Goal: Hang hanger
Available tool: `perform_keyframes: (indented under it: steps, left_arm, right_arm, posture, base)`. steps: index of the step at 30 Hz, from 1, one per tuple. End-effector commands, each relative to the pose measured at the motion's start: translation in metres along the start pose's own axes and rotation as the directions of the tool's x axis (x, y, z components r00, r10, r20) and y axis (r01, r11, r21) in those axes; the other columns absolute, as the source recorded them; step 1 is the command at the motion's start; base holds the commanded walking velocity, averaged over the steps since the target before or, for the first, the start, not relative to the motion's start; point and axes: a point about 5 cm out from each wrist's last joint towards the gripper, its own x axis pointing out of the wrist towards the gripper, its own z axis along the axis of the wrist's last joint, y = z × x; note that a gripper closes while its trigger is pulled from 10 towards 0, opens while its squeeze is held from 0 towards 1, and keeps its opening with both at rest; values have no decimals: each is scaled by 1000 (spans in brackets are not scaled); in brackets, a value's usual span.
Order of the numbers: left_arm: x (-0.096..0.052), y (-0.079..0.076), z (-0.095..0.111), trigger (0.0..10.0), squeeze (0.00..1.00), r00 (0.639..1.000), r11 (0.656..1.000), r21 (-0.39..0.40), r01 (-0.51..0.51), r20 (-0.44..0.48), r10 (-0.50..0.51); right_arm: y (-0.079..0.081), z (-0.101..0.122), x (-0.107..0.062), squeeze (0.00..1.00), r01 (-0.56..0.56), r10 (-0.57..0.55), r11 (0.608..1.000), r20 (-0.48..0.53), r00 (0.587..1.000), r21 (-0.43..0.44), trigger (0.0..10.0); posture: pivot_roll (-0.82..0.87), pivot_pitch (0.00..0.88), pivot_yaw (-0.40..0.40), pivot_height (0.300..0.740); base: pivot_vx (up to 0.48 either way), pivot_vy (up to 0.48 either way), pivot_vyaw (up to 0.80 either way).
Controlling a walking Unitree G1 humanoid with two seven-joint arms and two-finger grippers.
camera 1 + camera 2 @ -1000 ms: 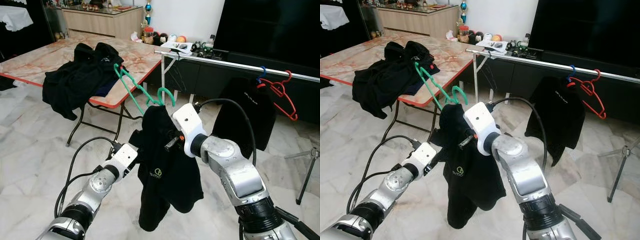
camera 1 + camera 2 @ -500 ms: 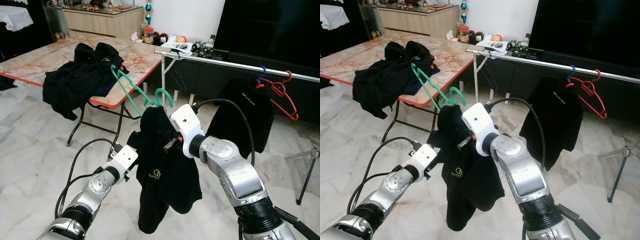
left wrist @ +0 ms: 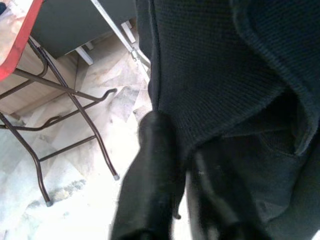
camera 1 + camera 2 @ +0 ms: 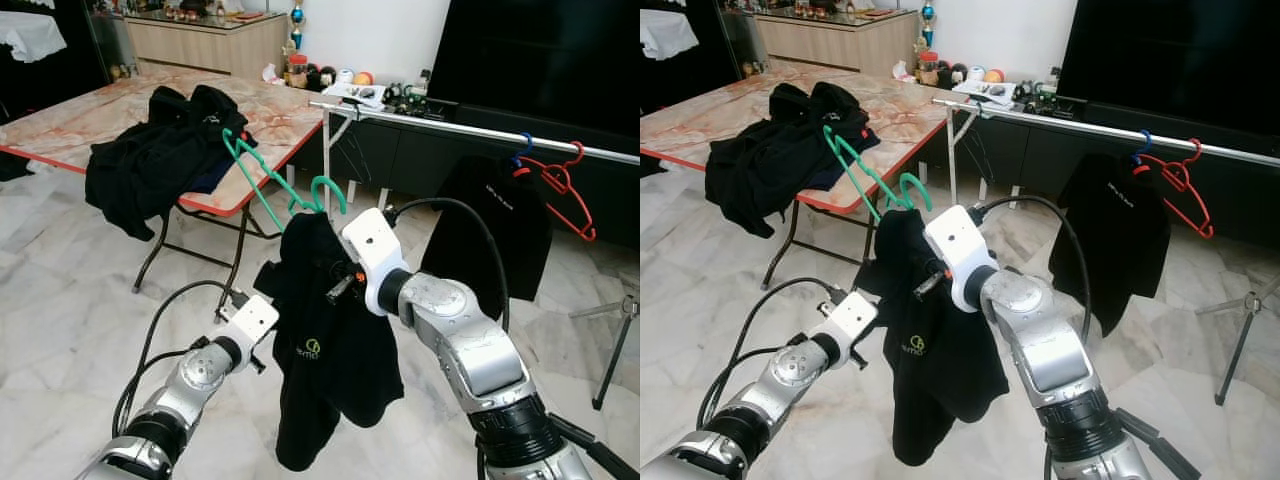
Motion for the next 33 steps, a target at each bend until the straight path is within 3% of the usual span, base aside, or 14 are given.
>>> perform_keyframes:
  steps: [1,18,22,28,30,32,33]
  left_arm:
    - [-1,1,-8,0,0,998,1000,17,-7,-59,8]
    - [-6,13,-16,0,0,989,988,-88,-125,-88,117]
    - [-10,13,-22,0,0,989,984,-129,-125,-102,112]
    - [-18,17,-31,0,0,985,979,-141,-145,-117,128]
    - [-20,15,-34,0,0,985,980,-140,-141,-120,124]
    - [-24,13,-39,0,0,985,980,-147,-136,-130,117]
    - [-24,13,-39,0,0,985,980,-148,-135,-131,116]
  right_arm:
    - [-3,16,-4,0,24,-23,999,67,998,-21,10000]
    - [-5,12,-8,0,38,-37,999,70,997,-11,10000]
    - [-15,0,-20,0,21,-17,999,73,997,-49,10000]
    - [-58,-41,-63,0,-43,45,987,12,999,-154,10000]
    - [-68,-48,-74,0,-41,43,990,12,999,-136,10000]
    - [-78,-59,-96,0,-100,102,994,49,994,-40,10000]
    - [-78,-60,-98,0,-111,112,993,54,992,-29,10000]
  posture:
    - [62,0,-41,740]
    - [58,0,-34,740]
    - [61,0,-36,740]
    - [52,0,-42,740]
    - [53,0,-44,740]
    - [48,0,-45,740]
    - [48,0,-45,740]
  base:
    - [0,0,0]
    - [0,0,0]
    - [0,0,0]
    - [0,0,0]
    - [0,0,0]
    - [0,0,0]
    - [0,0,0]
